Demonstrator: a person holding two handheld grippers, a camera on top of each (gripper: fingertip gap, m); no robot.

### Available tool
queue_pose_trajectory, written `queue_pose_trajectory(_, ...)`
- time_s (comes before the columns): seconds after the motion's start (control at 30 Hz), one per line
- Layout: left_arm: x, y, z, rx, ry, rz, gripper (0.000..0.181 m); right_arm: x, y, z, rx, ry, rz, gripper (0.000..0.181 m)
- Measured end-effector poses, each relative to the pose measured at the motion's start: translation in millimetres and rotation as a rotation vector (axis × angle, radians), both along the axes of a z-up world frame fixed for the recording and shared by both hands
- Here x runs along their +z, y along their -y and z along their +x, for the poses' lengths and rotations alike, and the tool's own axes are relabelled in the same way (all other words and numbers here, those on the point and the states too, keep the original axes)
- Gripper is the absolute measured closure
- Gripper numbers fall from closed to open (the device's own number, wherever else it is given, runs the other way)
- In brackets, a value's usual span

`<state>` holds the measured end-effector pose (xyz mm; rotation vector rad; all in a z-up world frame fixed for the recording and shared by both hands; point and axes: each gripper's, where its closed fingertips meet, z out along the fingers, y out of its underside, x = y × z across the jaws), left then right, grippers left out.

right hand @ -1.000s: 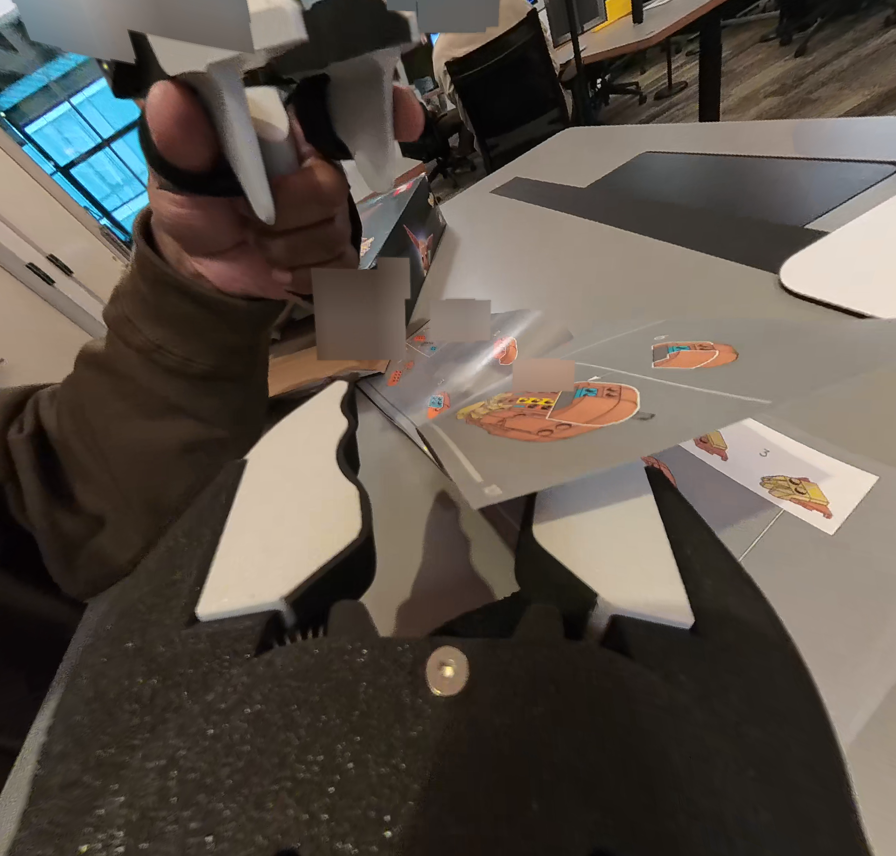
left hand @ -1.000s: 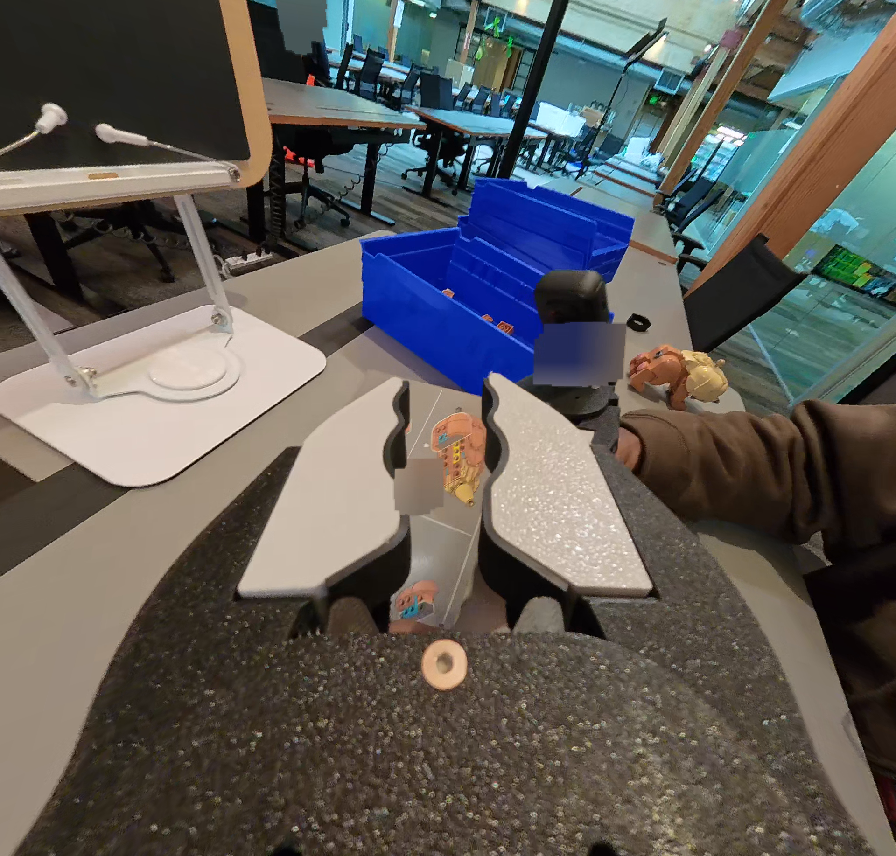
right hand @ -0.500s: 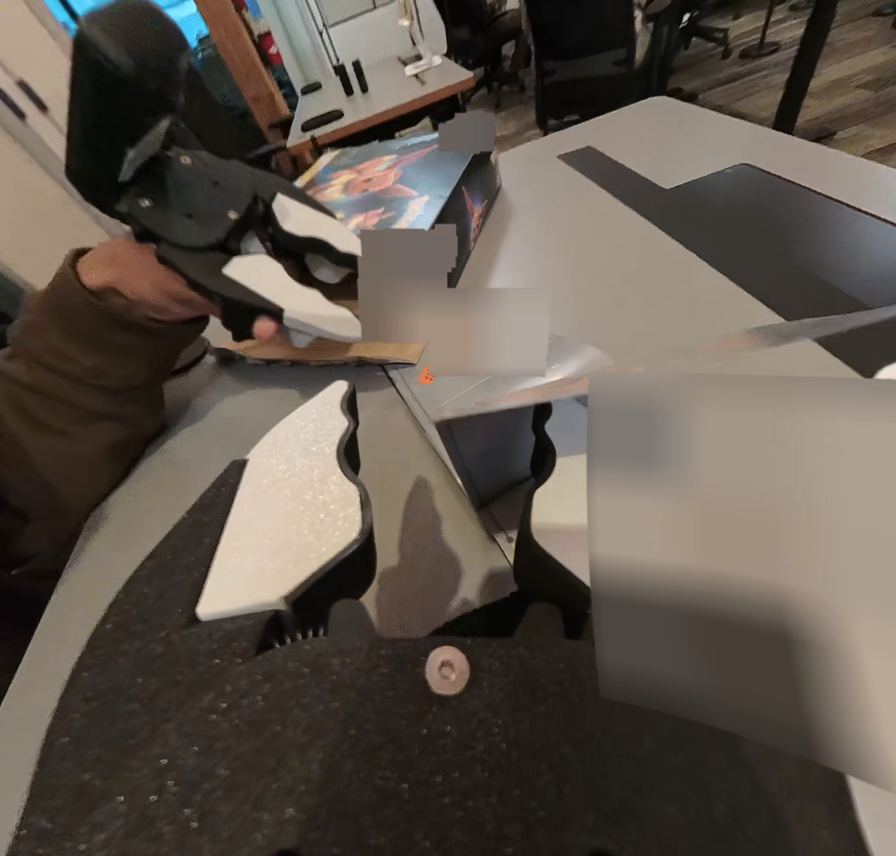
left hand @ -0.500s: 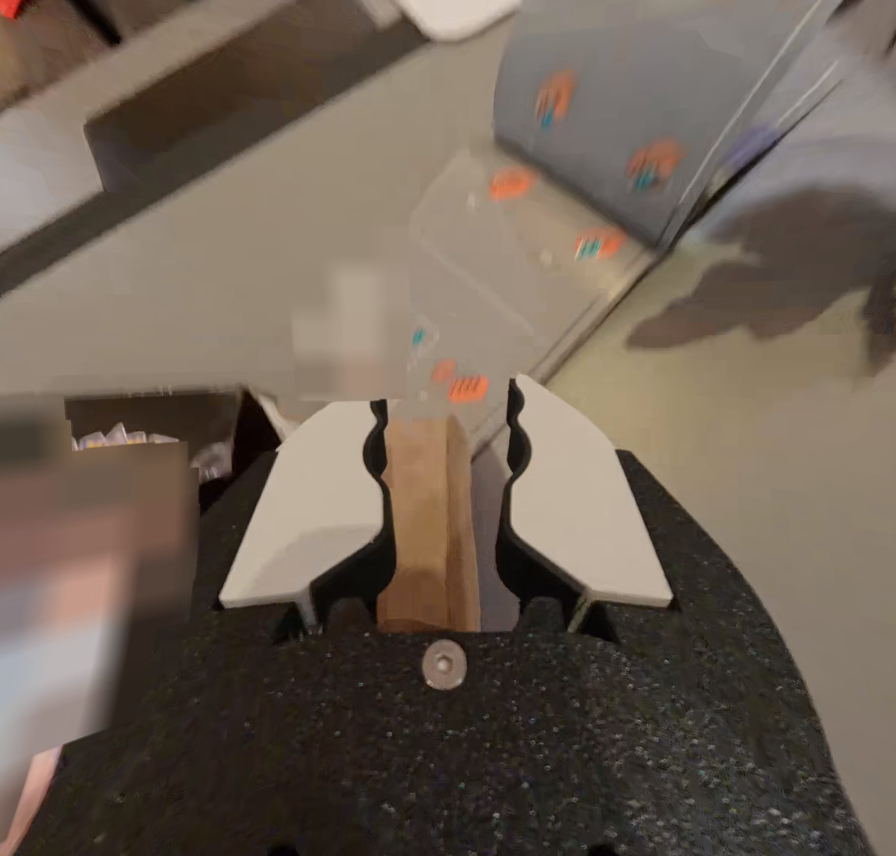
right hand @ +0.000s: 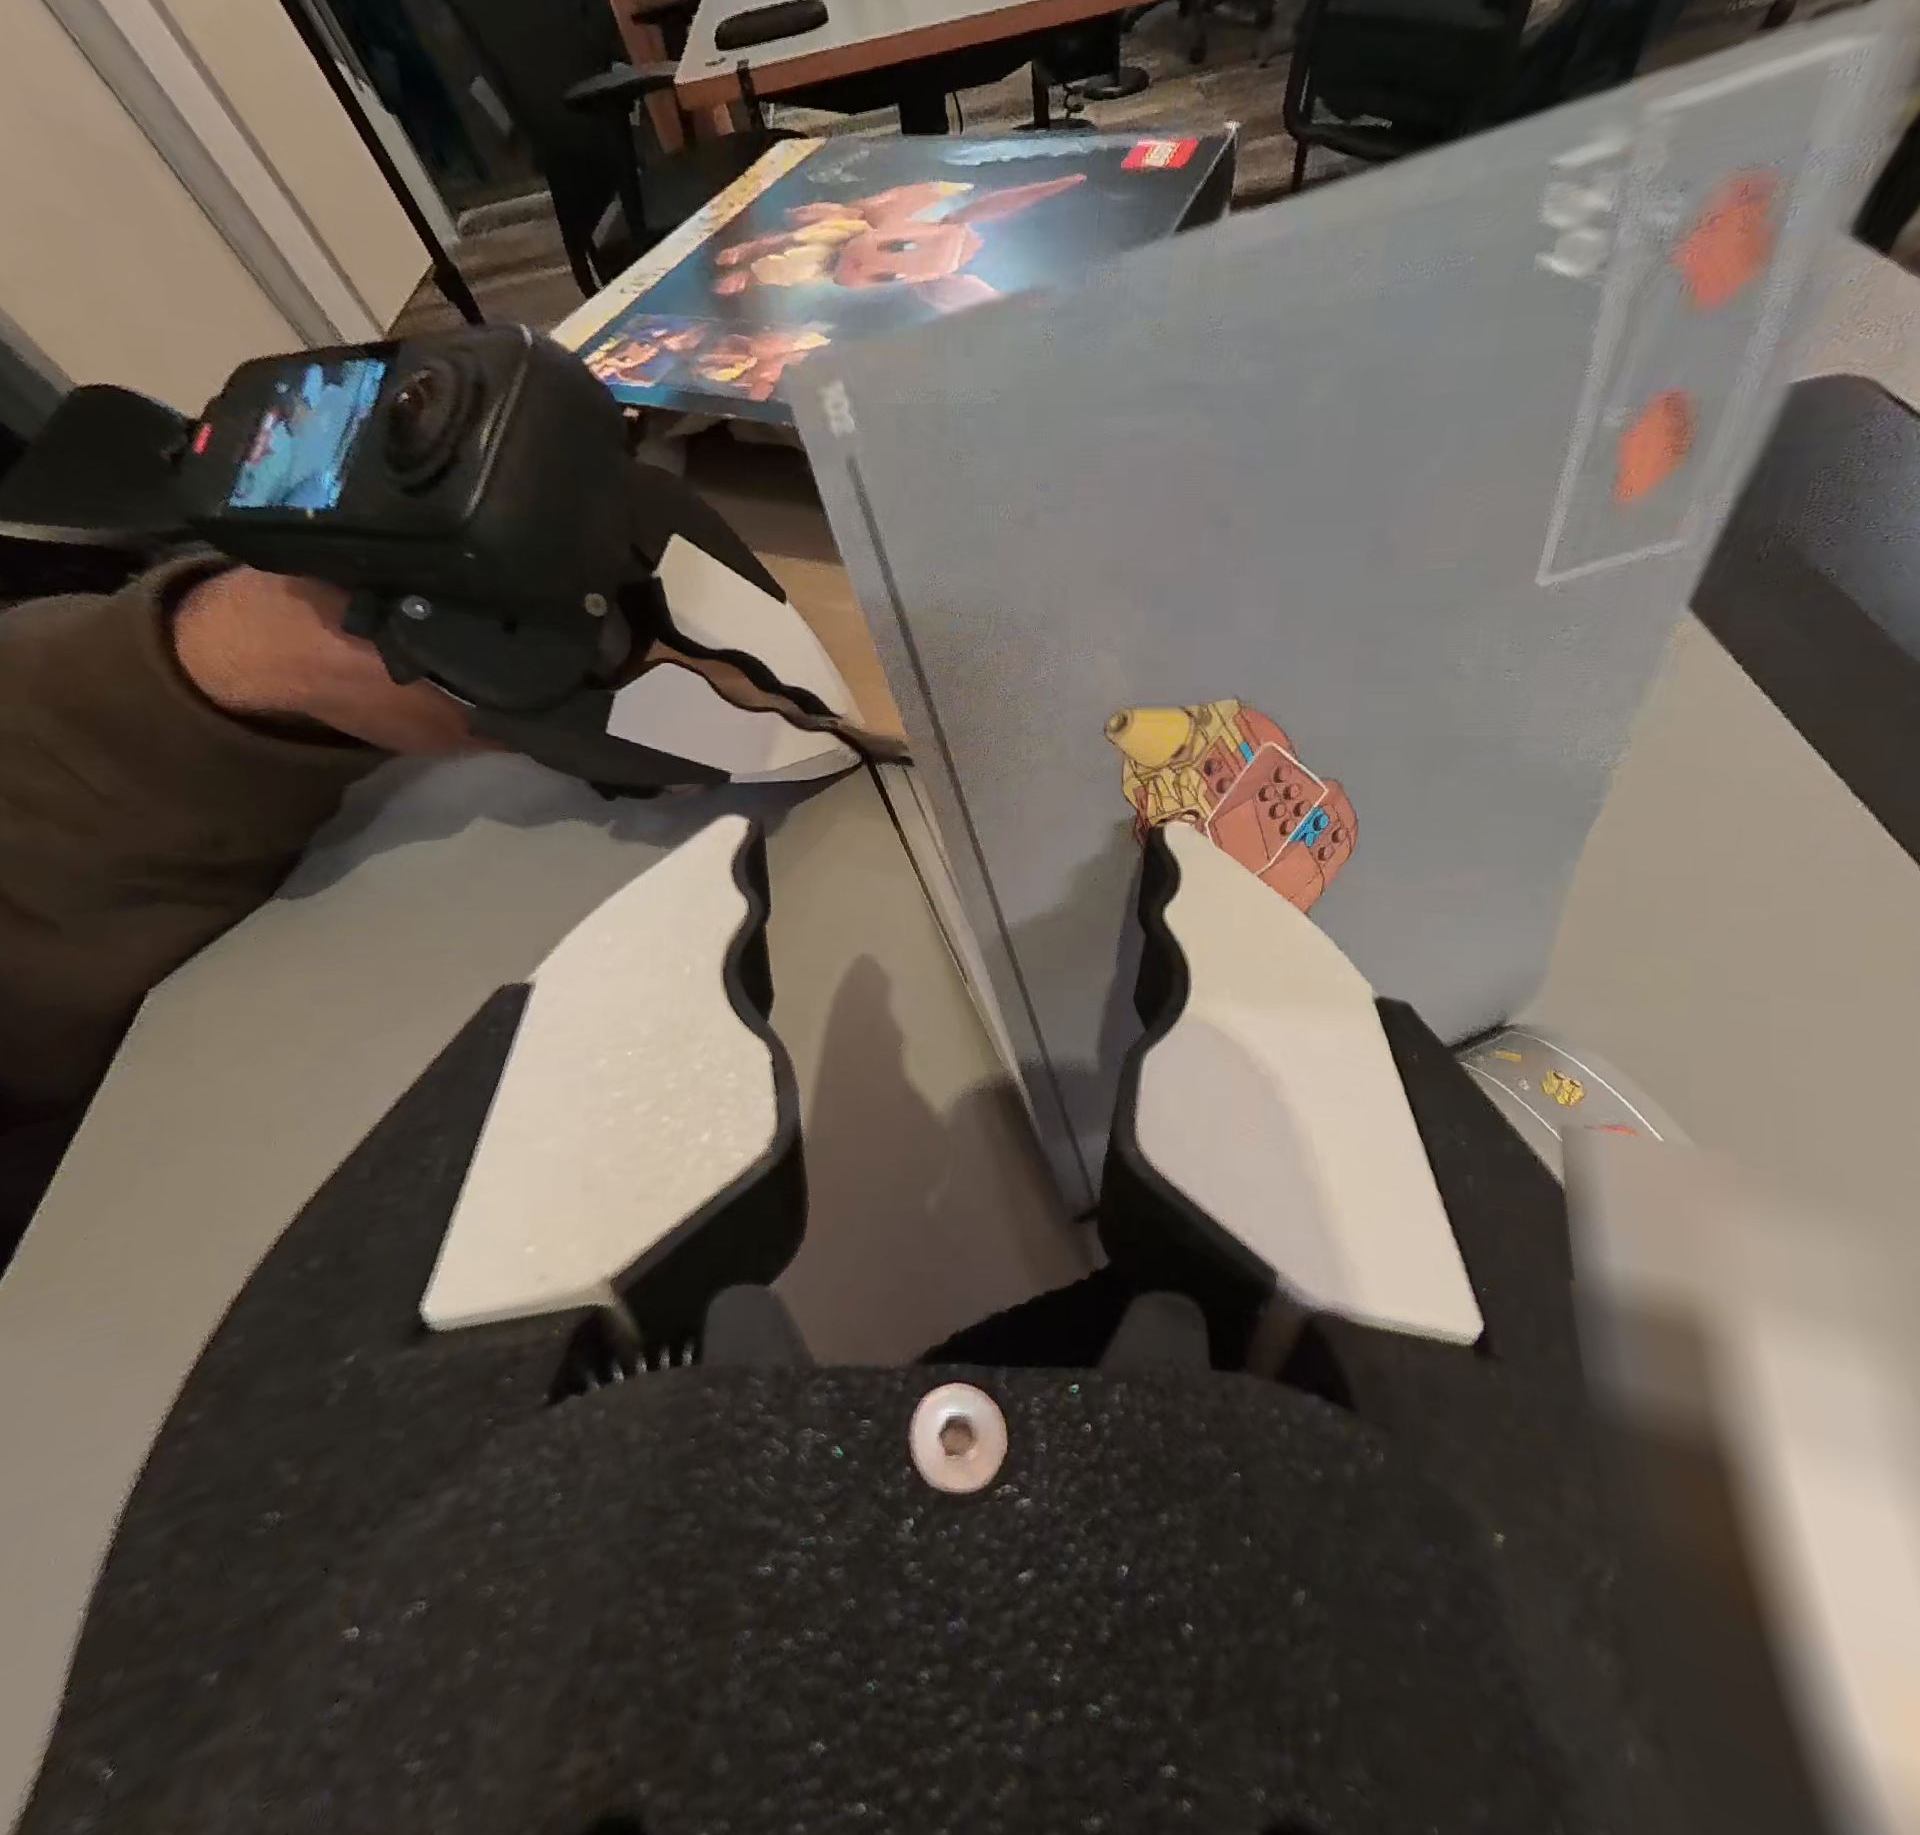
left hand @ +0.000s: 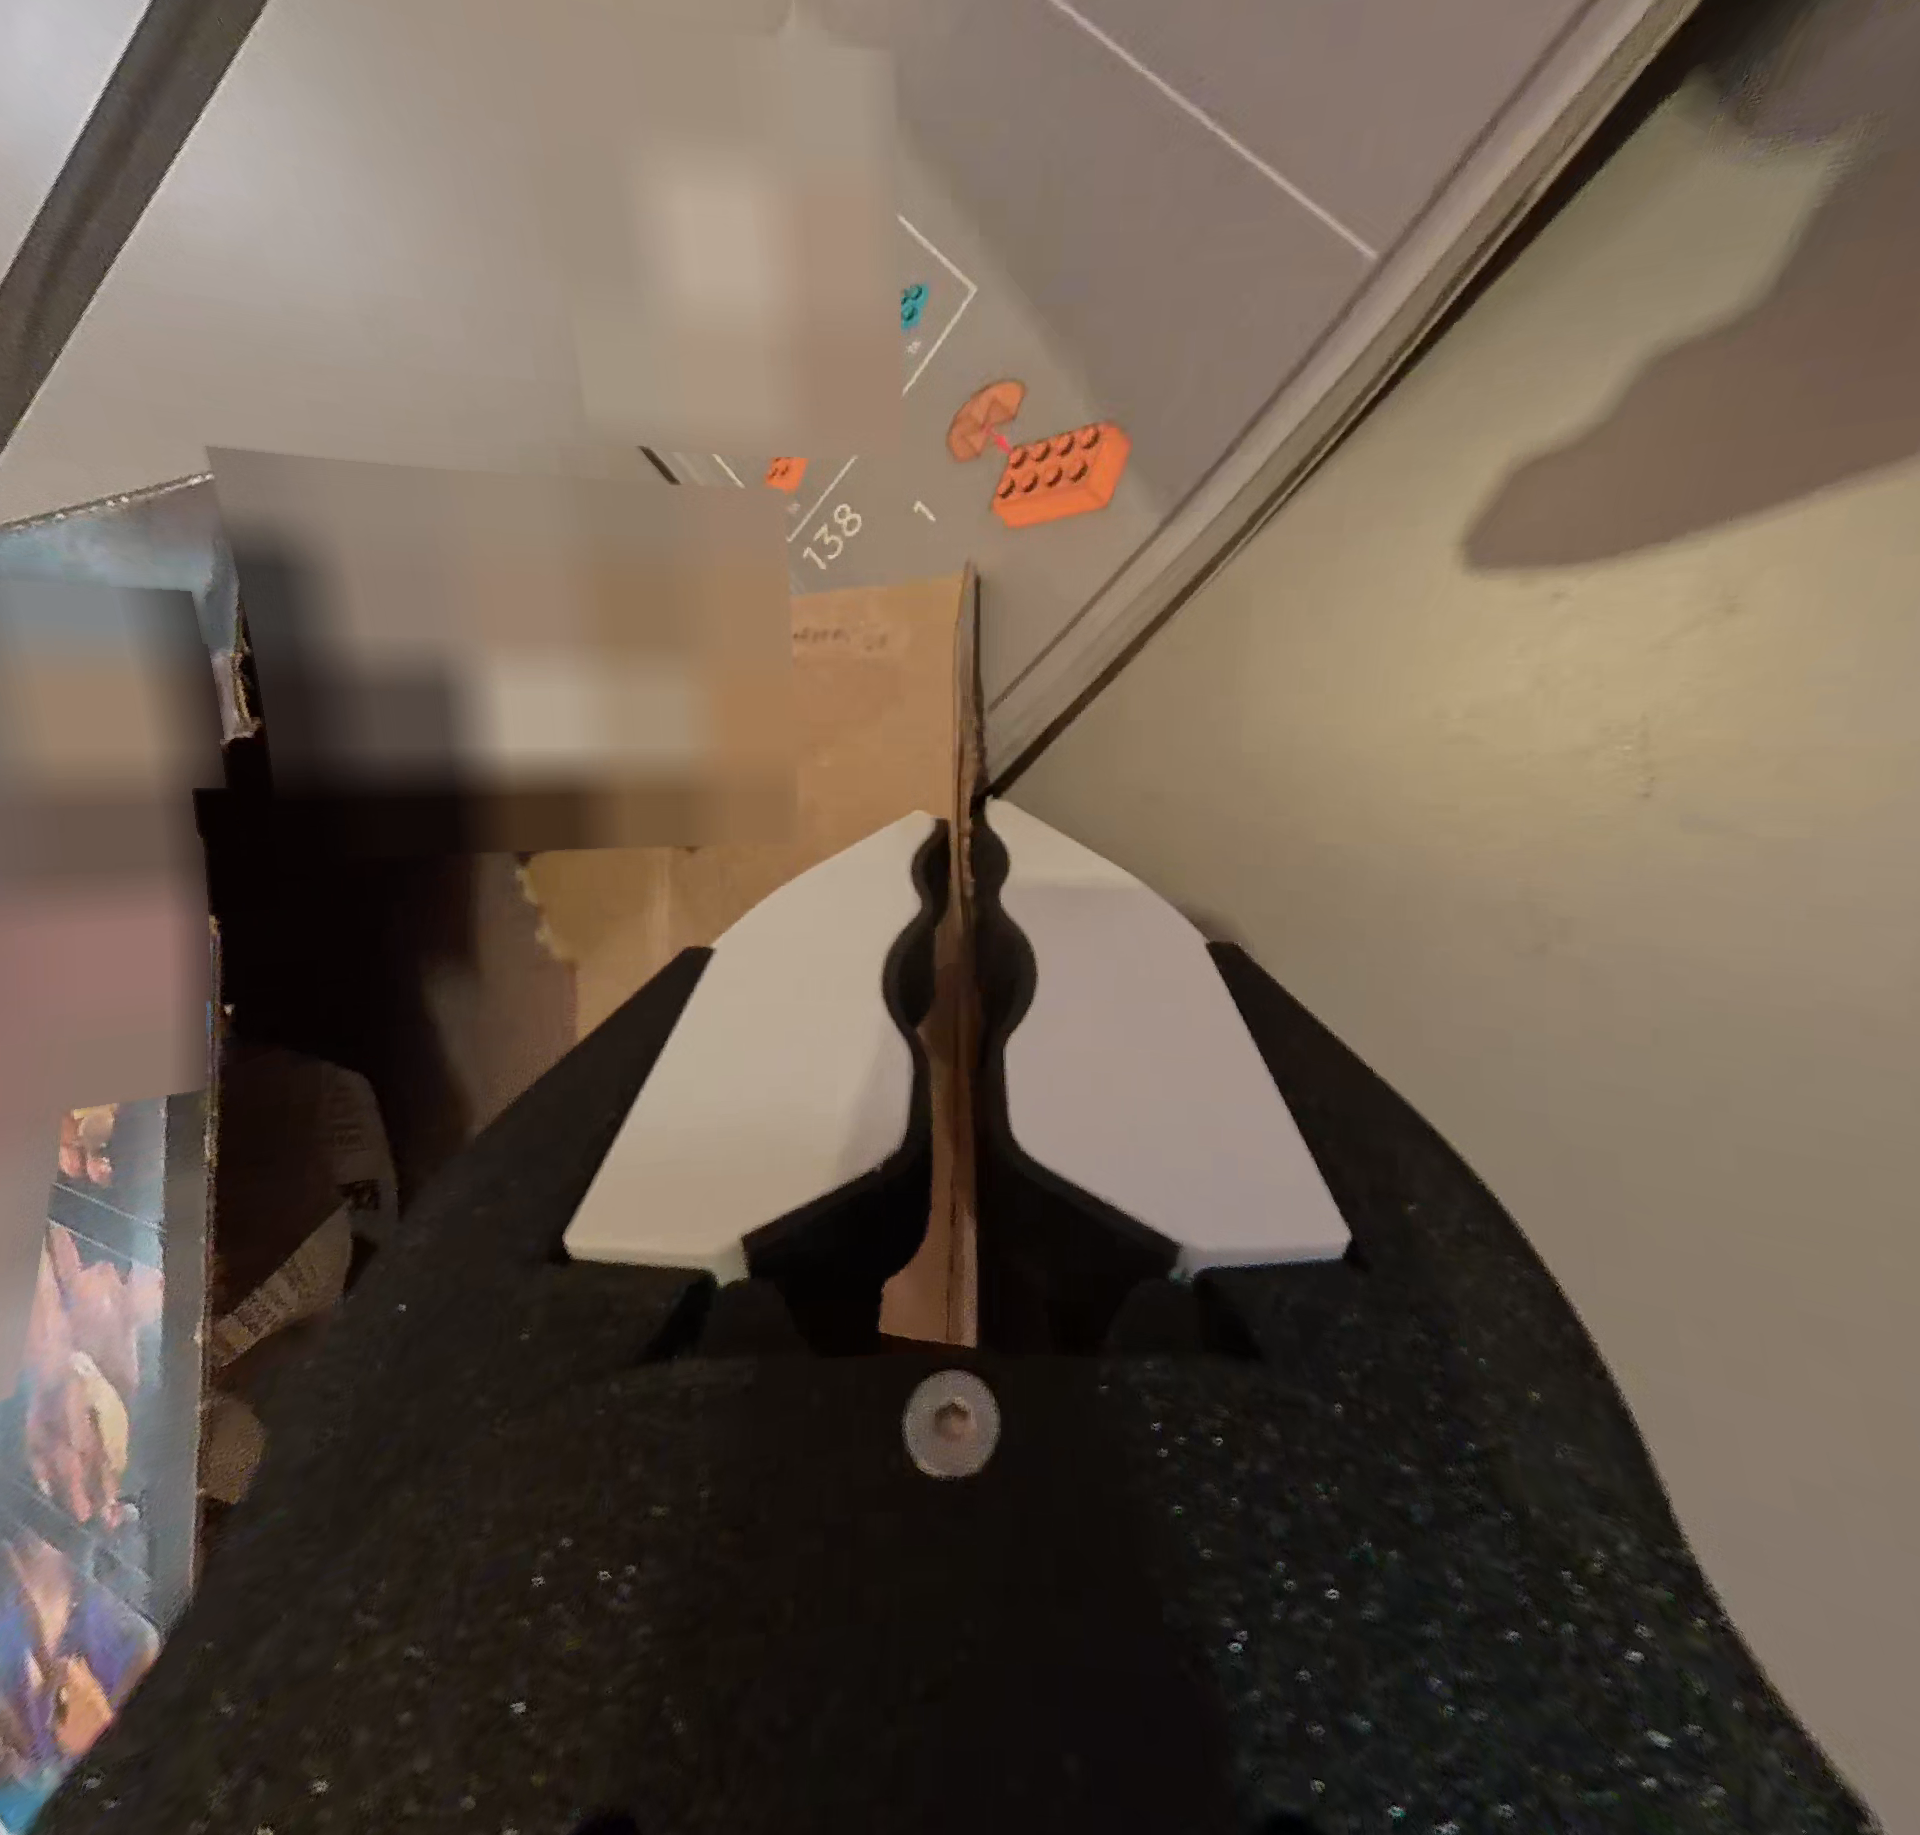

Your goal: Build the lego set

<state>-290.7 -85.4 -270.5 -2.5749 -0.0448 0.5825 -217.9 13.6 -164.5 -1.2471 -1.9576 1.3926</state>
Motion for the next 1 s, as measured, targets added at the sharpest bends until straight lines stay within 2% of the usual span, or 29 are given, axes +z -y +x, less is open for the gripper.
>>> queue_pose_trajectory(0.03,1,1,-2,0.010,0.003,0.007,0.178,-3,1,-1,0.006,0.012,0.011,0.112)
queue_pose_trajectory(0.33,39,17,-16,0.122,0.064,0.230,0.178,-39,7,-13,0.055,0.158,0.101,0.113)
queue_pose_trajectory(0.47,36,18,-14,0.105,0.055,0.201,0.178,-56,11,-18,0.060,0.225,0.151,0.113)
queue_pose_trajectory(0.57,26,14,-10,0.079,0.062,0.148,0.178,-57,3,-15,0.041,0.243,0.221,0.115)
queue_pose_trajectory(0.7,19,7,-4,0.051,0.065,0.111,0.178,-56,-26,-5,-0.019,0.285,0.326,0.131)
queue_pose_trajectory(0.8,16,4,-4,0.045,0.073,0.094,0.178,-57,-46,-3,-0.081,0.306,0.322,0.148)
queue_pose_trajectory(0.87,14,3,-3,0.044,0.080,0.087,0.177,-62,-53,-5,-0.108,0.327,0.289,0.165)
queue_pose_trajectory(1.0,8,3,-2,0.044,0.101,0.081,0.177,-86,-50,-11,-0.107,0.407,0.278,0.173)
